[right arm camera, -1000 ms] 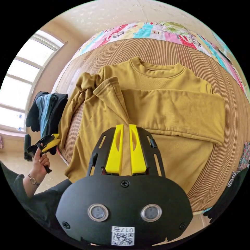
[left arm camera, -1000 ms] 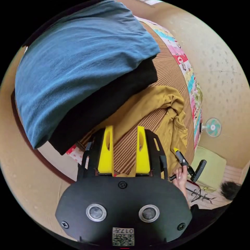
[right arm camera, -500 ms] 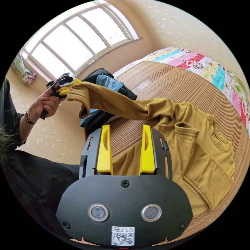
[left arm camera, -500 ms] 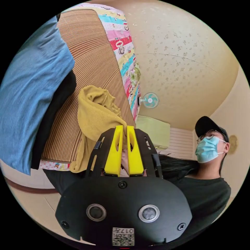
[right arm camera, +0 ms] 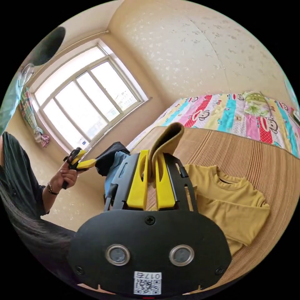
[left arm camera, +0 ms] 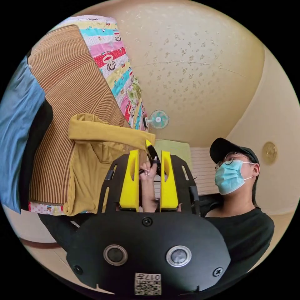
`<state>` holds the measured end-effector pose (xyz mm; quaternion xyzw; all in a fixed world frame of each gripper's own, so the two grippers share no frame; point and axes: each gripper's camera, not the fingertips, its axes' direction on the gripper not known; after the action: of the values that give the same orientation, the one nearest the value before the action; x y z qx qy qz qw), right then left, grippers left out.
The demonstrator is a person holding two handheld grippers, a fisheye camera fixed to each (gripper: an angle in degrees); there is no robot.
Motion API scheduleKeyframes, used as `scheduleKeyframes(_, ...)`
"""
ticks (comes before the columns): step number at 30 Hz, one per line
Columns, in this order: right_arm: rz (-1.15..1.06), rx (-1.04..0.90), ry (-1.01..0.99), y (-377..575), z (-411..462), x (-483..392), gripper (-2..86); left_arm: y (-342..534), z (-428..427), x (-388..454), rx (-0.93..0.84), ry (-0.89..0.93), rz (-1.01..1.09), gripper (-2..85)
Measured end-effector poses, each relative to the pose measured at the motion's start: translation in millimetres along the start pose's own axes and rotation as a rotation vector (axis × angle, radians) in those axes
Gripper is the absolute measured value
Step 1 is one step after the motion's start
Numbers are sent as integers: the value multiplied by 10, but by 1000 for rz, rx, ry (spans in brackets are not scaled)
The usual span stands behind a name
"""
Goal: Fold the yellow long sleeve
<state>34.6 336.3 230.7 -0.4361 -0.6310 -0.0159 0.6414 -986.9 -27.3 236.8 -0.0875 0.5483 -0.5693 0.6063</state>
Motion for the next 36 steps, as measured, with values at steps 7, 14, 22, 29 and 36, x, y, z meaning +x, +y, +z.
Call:
scheduleKeyframes(7,361,-459,343,1155,23,1923,46,400,827,-954,-220,-92,-146,99)
scheduleKeyframes(14,464,-341,356,1443,-899,1202,116,631,987,-1503,-186,-503,-100,117)
scheduleKeyframes(22,672,-579,155,2380,-1588,480,133,817,980,-1943,-436,-635,-41,168)
scheduleKeyframes(29,792,-580,-25,2826,-1824,296,61,757,1235,-2209,-650,-747,-24,67)
scheduleKeyframes(36,783,-129,-596,2749,-3351,204,19,742,507,-2391,-537,-53,-287,50)
